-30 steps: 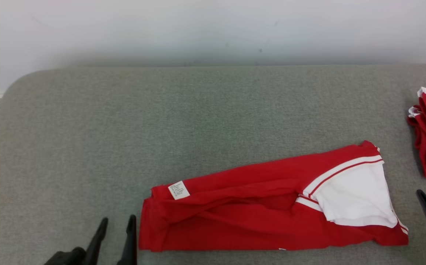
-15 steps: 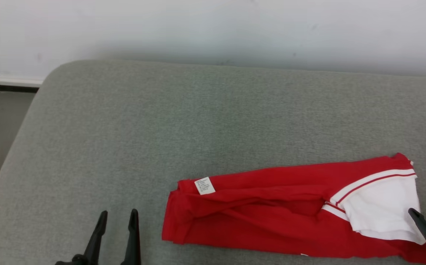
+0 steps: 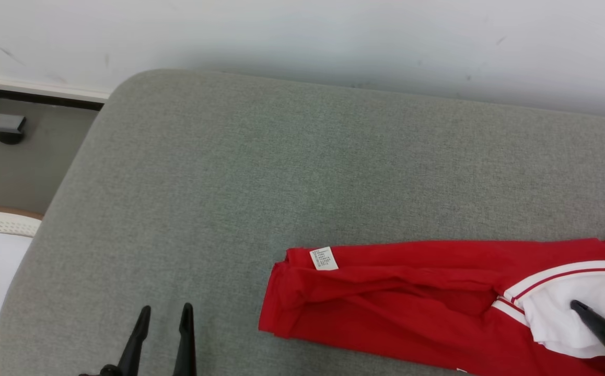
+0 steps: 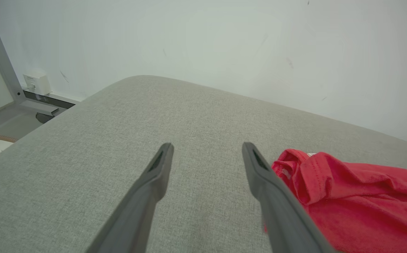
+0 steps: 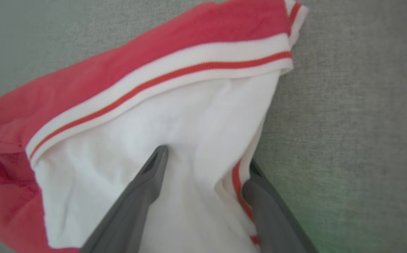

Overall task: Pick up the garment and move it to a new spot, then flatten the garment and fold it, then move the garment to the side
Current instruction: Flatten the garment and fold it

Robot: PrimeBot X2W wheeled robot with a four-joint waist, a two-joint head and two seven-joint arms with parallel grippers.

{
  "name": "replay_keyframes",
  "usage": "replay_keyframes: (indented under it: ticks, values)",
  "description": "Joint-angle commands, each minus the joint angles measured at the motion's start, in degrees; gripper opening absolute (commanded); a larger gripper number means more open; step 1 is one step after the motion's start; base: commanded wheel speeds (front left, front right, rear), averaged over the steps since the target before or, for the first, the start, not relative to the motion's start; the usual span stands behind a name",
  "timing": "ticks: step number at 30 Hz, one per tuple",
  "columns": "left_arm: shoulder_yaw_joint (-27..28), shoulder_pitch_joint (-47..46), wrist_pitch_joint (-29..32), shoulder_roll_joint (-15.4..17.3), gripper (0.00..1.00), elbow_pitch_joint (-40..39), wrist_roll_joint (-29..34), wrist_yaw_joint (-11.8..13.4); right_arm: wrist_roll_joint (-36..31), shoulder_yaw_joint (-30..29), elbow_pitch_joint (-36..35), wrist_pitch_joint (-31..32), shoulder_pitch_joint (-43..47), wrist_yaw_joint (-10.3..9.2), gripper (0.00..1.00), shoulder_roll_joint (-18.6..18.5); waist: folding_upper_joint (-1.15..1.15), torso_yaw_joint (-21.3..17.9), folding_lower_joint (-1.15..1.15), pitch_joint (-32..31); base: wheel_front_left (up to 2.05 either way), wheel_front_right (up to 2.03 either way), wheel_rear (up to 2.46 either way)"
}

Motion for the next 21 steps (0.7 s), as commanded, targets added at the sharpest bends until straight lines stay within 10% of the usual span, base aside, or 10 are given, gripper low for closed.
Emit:
replay_keyframes:
  ticks: [1,4,6,21]
  values:
    - [-0.2,0.6,0.0,0.1,1.0,0.5,-0.4,-0.1,1.3,2.4,0.7,1.4,0.1,0.34,1.0,2.2,0.0,0.3,0.0,-0.1,0.0,0.0,0.0]
    - [-0.7,0.4,0.0,0.1,1.0,0.9,-0.7,-0.2,2.9,4.4,1.4,1.4,-0.9,0.34,0.99,2.9,0.0,0.6,0.0,-0.1,0.0,0.0,0.0]
    - [-1.2,0.1,0.0,0.1,1.0,1.1,-1.0,-0.4,3.6,5.7,1.2,0.3,-1.8,0.35,0.0,2.7,0.0,0.8,0.0,-0.1,0.0,0.0,0.0]
    - [-1.7,1.9,0.0,0.1,1.0,3.3,-0.4,-0.9,8.4,1.5,1.3,-7.4,-2.8,0.19,0.0,-9.1,0.0,-0.3,0.0,-2.9,0.0,0.0,0.0]
